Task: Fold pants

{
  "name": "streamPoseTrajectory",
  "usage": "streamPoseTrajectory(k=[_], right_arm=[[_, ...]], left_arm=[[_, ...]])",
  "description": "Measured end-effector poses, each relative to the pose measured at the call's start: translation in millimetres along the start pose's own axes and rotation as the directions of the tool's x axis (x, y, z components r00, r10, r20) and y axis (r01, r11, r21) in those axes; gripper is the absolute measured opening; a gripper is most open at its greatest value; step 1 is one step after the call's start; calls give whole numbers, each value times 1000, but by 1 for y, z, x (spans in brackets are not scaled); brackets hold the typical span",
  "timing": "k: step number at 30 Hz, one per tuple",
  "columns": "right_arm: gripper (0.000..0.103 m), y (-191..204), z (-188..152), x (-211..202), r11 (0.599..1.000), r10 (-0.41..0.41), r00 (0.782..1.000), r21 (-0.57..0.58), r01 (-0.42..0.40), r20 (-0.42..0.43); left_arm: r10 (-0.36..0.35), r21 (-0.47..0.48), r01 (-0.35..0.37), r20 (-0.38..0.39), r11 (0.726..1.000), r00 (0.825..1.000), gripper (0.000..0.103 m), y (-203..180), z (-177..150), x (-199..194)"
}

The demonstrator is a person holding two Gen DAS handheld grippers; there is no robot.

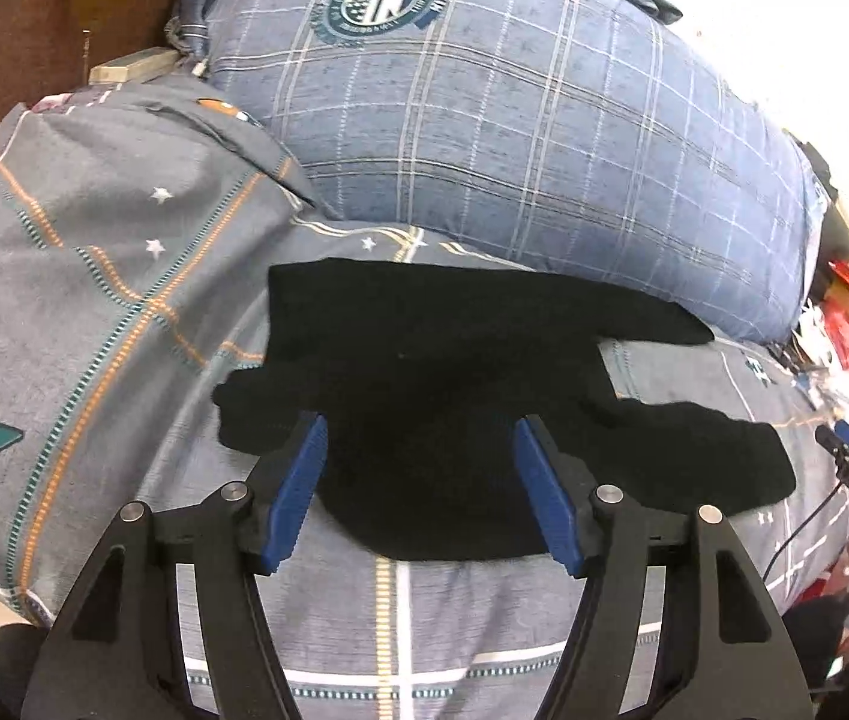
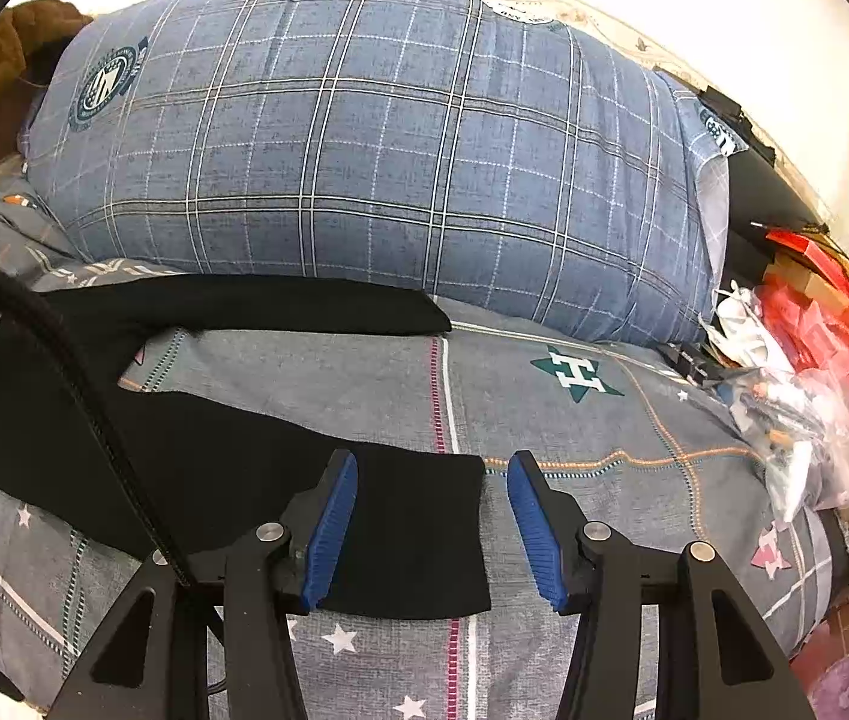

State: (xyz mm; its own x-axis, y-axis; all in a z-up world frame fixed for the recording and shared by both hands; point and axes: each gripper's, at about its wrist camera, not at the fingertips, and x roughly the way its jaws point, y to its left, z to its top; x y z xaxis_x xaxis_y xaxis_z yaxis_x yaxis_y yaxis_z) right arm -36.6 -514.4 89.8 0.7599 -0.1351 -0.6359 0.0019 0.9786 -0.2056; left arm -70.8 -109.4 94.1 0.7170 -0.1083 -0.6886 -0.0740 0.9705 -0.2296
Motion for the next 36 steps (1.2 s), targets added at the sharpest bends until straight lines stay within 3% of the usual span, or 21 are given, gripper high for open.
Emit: streamPoseTrajectory(k=[7, 9, 17, 21, 26, 29, 34, 36], right_arm=[[50, -2, -2, 3, 995, 104, 992, 18, -103, -77], [50, -2, -3, 6, 982, 186, 978, 43, -183, -98], [50, 55, -7, 2, 942, 309, 935, -77, -326, -173], [50, 109, -11, -6, 879, 384, 897, -210, -428, -218], [50, 175, -22, -14, 763, 414, 856, -395, -512, -309], [50, 202, -29, -16, 701, 394, 854, -490, -518, -340], [50, 215, -27, -9, 674, 382, 853, -526, -520, -354], [50, 211, -22, -3, 682, 356, 866, -536, -498, -351]], left_arm=[[0, -13, -1, -35, 1000, 999, 65, -3, -6, 11], [4, -17, -5, -38, 1000, 999, 65, -2, -9, 11], [-25, 19, 26, -36, 999, 999, 65, -13, -8, 11], [-87, 79, 87, -6, 993, 996, 65, -32, 9, 11], [-131, 129, 133, -23, 983, 991, 65, -52, 24, 27], [-144, 148, 148, -39, 978, 989, 65, -63, 26, 40], [-146, 176, 155, -65, 972, 987, 65, -71, 36, 58], [-145, 174, 156, -72, 972, 987, 65, -71, 40, 64]])
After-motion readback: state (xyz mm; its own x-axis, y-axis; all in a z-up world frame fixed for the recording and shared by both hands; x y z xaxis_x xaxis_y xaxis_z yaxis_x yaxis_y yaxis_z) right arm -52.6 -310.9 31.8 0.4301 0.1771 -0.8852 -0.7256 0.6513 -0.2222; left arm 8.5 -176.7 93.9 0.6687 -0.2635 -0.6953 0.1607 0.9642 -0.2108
